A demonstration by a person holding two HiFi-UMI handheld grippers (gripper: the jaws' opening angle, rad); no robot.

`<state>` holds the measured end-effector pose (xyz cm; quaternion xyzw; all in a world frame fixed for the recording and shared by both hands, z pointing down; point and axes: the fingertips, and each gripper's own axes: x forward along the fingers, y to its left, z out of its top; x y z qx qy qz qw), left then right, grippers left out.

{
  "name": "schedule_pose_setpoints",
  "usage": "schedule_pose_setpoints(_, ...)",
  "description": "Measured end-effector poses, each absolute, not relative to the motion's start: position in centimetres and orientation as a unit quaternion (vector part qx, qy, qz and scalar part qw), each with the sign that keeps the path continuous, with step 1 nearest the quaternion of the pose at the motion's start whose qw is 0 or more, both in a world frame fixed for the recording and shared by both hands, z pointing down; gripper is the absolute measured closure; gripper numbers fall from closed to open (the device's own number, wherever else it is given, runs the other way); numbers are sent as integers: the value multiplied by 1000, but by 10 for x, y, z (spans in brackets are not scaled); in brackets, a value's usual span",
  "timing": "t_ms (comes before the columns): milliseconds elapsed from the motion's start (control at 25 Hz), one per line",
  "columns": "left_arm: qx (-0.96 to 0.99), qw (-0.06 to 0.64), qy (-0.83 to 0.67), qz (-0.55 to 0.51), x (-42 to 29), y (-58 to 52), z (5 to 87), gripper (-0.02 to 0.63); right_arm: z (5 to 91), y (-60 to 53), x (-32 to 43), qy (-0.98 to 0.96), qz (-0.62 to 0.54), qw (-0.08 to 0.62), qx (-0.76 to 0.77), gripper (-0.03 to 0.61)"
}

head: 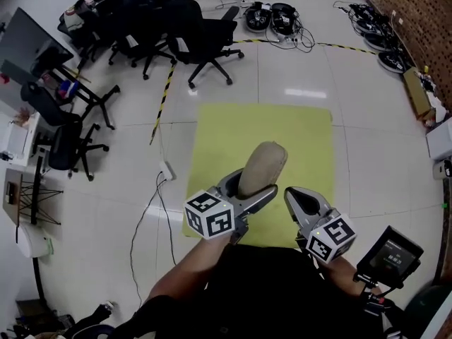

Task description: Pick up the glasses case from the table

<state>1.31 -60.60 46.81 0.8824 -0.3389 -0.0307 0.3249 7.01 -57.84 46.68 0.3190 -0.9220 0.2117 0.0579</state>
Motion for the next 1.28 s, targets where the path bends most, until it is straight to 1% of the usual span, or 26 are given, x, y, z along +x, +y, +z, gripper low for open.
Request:
schedule_pose_setpoints(360, 899, 268, -340, -63, -8, -565, 414, 216, 431, -564, 56, -931, 196, 36, 305, 577)
schedule_pose_setpoints(520, 912, 221, -341, -56, -12, -555, 393, 218, 416, -559, 47, -936, 178, 28, 301, 577)
schedule_pose_setpoints(640, 914, 203, -347, -54, -14, -552, 385, 218, 409, -558, 46, -938, 168, 27, 302, 577)
schedule_pose_setpoints(760, 915, 176, -362, -29, -13, -551, 386, 218, 404, -558, 49, -939, 157, 26, 304, 577)
schedule_pose_setpoints(1280, 905, 168, -390, -24, 18, -540, 393, 218, 414, -549, 94, -940, 153, 3, 305, 577)
